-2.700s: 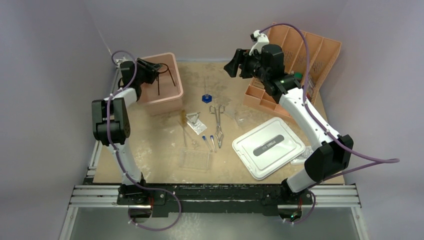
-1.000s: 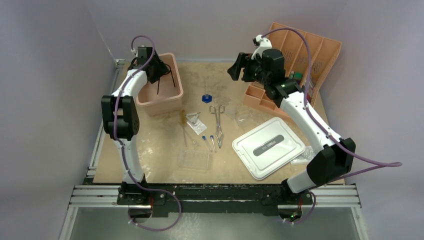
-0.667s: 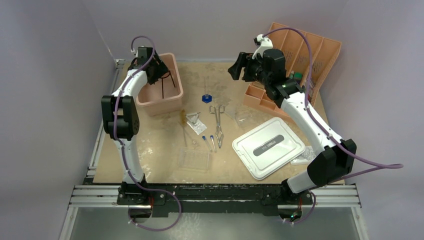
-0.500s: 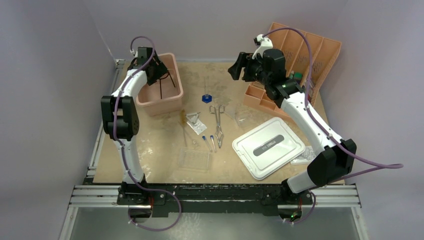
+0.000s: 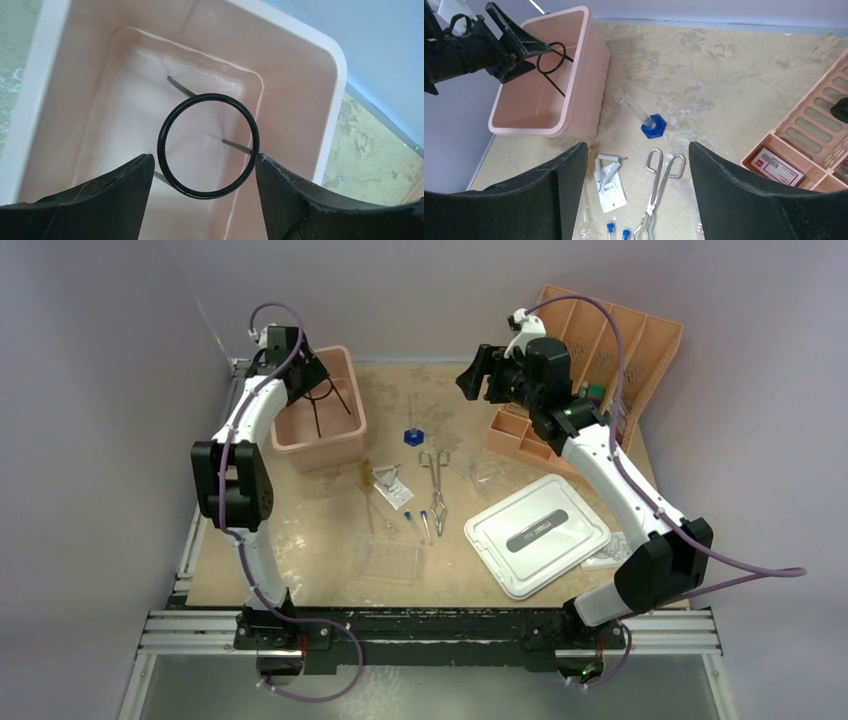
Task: Organize the chemistry lab equipment
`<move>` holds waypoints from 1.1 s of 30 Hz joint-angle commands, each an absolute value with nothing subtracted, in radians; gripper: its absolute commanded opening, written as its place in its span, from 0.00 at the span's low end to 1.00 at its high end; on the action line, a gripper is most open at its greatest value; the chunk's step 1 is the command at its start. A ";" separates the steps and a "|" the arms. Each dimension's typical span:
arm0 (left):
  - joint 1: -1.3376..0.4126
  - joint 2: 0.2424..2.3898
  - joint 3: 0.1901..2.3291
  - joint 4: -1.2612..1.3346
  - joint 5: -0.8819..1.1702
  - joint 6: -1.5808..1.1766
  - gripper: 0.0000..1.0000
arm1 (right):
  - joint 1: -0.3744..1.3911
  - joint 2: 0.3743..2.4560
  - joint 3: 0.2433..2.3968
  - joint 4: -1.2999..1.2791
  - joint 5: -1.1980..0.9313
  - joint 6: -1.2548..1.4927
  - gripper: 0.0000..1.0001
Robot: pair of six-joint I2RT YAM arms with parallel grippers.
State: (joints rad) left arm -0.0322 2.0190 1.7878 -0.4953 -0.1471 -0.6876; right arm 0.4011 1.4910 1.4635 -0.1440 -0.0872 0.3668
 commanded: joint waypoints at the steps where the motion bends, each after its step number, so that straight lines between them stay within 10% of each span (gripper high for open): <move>1: -0.027 1.945 1.780 -0.476 -0.208 -0.654 0.72 | 0.406 1.473 1.460 -0.107 -0.076 0.382 0.75; 10: -0.025 1.977 1.793 -0.496 -0.197 -0.649 0.43 | 0.406 1.474 1.456 -0.106 -0.073 0.393 0.75; 23: -0.025 1.949 1.791 -0.550 -0.257 -0.629 0.48 | 0.407 1.476 1.455 -0.114 -0.082 0.403 0.74; 33: -0.023 1.988 1.767 -0.534 -0.229 -0.611 0.28 | 0.406 1.484 1.458 -0.116 -0.078 0.407 0.74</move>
State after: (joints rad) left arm -0.0284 1.9968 1.7645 -0.5598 -0.2314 -0.6384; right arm 0.4011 1.4914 1.4517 -0.1444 -0.0879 0.4004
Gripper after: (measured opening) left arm 0.299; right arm 0.743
